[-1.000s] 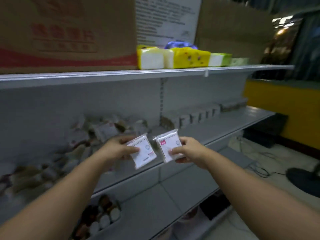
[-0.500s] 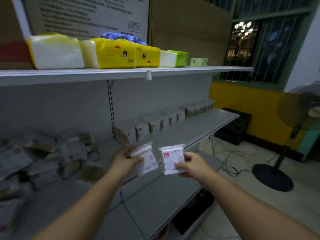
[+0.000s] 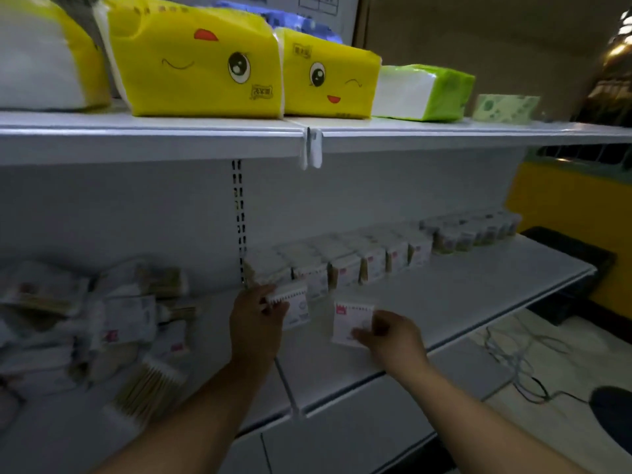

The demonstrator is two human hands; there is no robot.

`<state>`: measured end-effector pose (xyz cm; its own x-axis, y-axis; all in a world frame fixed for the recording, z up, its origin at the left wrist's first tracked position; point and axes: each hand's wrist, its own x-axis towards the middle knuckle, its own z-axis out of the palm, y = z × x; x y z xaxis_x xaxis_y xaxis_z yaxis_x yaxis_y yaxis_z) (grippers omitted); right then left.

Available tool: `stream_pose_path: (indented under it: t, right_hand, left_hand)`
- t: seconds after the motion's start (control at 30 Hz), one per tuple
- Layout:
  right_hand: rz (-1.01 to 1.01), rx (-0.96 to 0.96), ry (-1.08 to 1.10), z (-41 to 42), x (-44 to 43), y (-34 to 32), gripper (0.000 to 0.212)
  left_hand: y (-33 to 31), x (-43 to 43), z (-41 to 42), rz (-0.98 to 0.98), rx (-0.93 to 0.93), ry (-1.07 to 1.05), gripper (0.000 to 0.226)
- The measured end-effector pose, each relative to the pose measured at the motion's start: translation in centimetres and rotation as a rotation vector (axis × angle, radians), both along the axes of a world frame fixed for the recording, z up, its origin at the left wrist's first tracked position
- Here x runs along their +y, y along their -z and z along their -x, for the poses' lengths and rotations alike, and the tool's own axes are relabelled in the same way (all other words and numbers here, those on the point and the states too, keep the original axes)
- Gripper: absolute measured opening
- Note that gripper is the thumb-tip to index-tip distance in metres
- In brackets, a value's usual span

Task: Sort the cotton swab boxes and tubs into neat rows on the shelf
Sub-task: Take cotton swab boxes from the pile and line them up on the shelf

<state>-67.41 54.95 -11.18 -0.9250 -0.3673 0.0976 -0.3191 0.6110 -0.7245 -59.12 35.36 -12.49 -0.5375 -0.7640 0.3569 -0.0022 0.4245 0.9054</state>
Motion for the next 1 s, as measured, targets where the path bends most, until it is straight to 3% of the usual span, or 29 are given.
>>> stream_pose_path:
  t: [0.1,0.2,0.3,0.37,0.43,0.53,0.77,1.0]
  right_hand:
    - [-0.044,0.034,-0.077,2.7,-2.4,0.6,0.046]
    - [0.082,-0.015,-0.183,4.9,-4.2,1.1,0.023]
    - [0.188,0.017,-0.303,6.5,-5.4,1.6,0.075]
    - [0.134,0.245,-0.381,7.1,-5.9,1.5,0.079]
    - [0.019,0.570,-0.425,7.8,-6.4,1.8,0.070]
    - [-0.026,0.788,-0.407,8.8,-6.7,2.6,0.057]
    - [-0.108,0.835,-0.447,9.1,-7.6,2.8,0.060]
    - [-0.184,0.811,-0.453,9.2,-7.7,2.8,0.063]
  left_hand:
    - [0.6,-0.5,1.4,0.049,0.028,-0.052,0.029]
    - [1.2,-0.2,2.2,0.067,-0.005,-0.119,0.031]
    - [2.0,0.4,2.9,0.081,0.011,-0.197,0.049]
    - [2.5,0.8,3.2,0.084,0.011,-0.135,0.071]
    - [2.6,0.9,3.2,0.075,-0.100,-0.114,0.088]
    - [3.0,0.6,3.3,0.050,-0.205,-0.162,0.095]
    - [3.4,-0.1,3.3,0.087,-0.233,-0.165,0.077]
    - [2.6,-0.1,3.5,0.090,-0.210,-0.118,0.089]
